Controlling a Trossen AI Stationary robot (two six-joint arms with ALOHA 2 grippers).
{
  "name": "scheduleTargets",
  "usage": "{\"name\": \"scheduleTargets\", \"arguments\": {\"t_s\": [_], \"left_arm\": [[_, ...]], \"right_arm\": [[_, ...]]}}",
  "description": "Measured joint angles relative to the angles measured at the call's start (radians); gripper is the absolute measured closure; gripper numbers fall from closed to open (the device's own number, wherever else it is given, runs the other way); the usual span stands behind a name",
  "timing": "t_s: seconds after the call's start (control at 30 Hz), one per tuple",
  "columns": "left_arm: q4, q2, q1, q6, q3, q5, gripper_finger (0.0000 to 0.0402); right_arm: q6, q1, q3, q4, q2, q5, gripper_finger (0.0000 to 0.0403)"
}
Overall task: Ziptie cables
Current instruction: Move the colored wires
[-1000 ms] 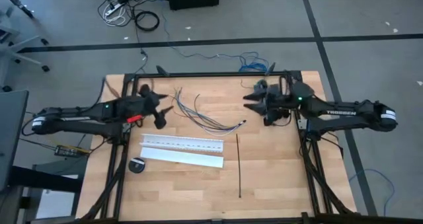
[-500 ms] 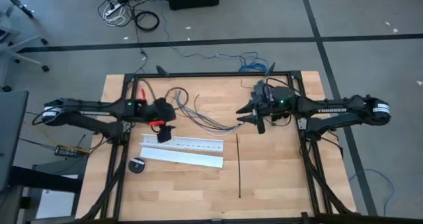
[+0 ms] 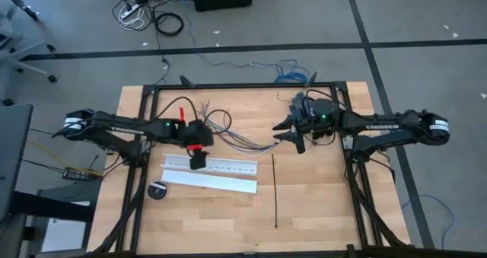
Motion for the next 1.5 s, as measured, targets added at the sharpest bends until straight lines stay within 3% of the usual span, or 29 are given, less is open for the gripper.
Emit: {"name": "scheduleTargets", "arguments": {"t_s": [0.27,0.5,0.6,0.97,1.23,1.5], "left_arm": [[0.064,0.094,0.048,0.125,0.211,-0.018,0.0188],[0.171,0.335,0.103,0.129,0.367,0.065,0.0188],[0.245,0.451,0.109,0.119,0.431,0.092,0.0188],[0.344,0.803,0.087,0.071,0.704,0.147,0.0188],[0.350,0.924,0.079,0.006,0.843,0.056,0.0188],[0.358,1.000,0.074,-0.047,0.869,0.022,0.0188]], "right_arm": [[0.011,-0.032,0.000,-0.016,-0.016,0.023,0.0248],[0.019,-0.087,0.000,-0.125,-0.214,0.274,0.0248],[0.024,-0.115,0.000,-0.189,-0.310,0.327,0.0248],[0.036,-0.198,0.000,-0.361,-0.552,0.346,0.0248],[-0.005,-0.202,0.000,-0.392,-0.553,0.327,0.0248],[-0.076,-0.202,0.000,-0.348,-0.599,0.408,0.0248]]}}
